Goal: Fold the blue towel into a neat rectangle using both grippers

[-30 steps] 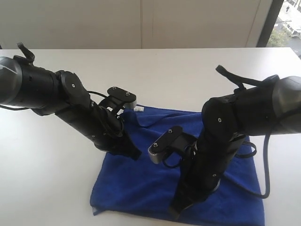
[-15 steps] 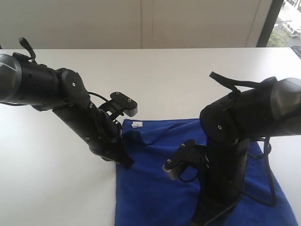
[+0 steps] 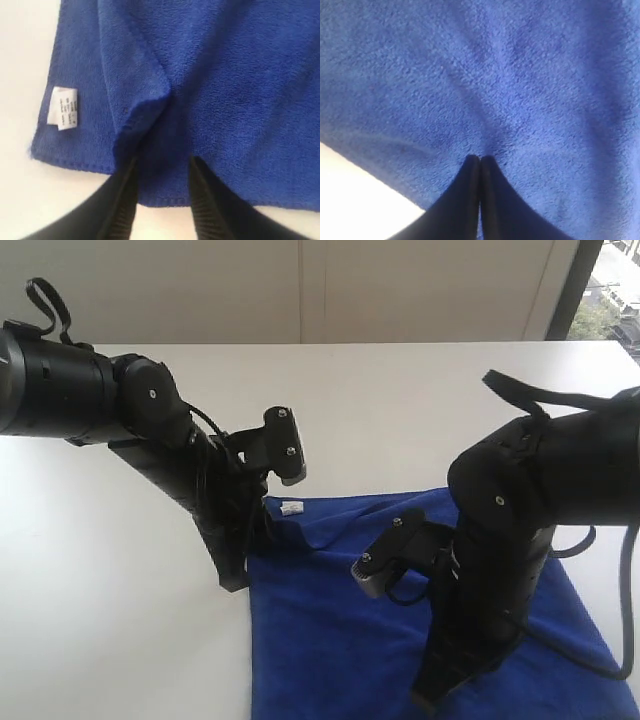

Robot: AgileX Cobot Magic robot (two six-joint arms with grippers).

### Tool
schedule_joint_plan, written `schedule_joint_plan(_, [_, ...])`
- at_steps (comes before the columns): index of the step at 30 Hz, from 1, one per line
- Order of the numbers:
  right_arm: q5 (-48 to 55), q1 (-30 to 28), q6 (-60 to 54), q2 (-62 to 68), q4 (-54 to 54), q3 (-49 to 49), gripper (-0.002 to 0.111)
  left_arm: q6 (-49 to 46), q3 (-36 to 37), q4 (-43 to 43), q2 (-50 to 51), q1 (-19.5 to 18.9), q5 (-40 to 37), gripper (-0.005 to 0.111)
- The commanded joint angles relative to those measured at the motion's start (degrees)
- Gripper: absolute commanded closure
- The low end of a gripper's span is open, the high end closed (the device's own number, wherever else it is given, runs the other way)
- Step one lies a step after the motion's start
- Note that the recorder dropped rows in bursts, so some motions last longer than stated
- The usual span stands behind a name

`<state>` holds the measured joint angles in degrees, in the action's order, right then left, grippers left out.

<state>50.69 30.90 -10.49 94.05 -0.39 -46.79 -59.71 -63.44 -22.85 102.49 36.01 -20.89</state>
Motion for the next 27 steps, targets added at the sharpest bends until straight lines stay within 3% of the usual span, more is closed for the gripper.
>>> schedule_joint_plan(1, [-2.3,-0.1,0.3,-0.5,-0.7,0.2,0.108,-8.9,0.0,-2.7,-0.4,1.1,2.5,0.05])
schedule_joint_plan(6, [-4.0,-0.1,0.3,-0.5,-0.3,0.2,0.108,-11.7,0.0,-3.9,-0.4,2.6,7.4,0.05])
schedule_joint_plan(23, [-6.0,-0.1,0.3,-0.5,0.9,0.2,0.108,-12.1,0.0,-3.6,2.1,3.5,10.1,0.051])
schedule_joint_plan(27, [-6.0,-0.1,0.3,-0.5,0.9,0.2,0.108,-12.1,0.0,-3.6,2.2,3.5,9.4,0.06])
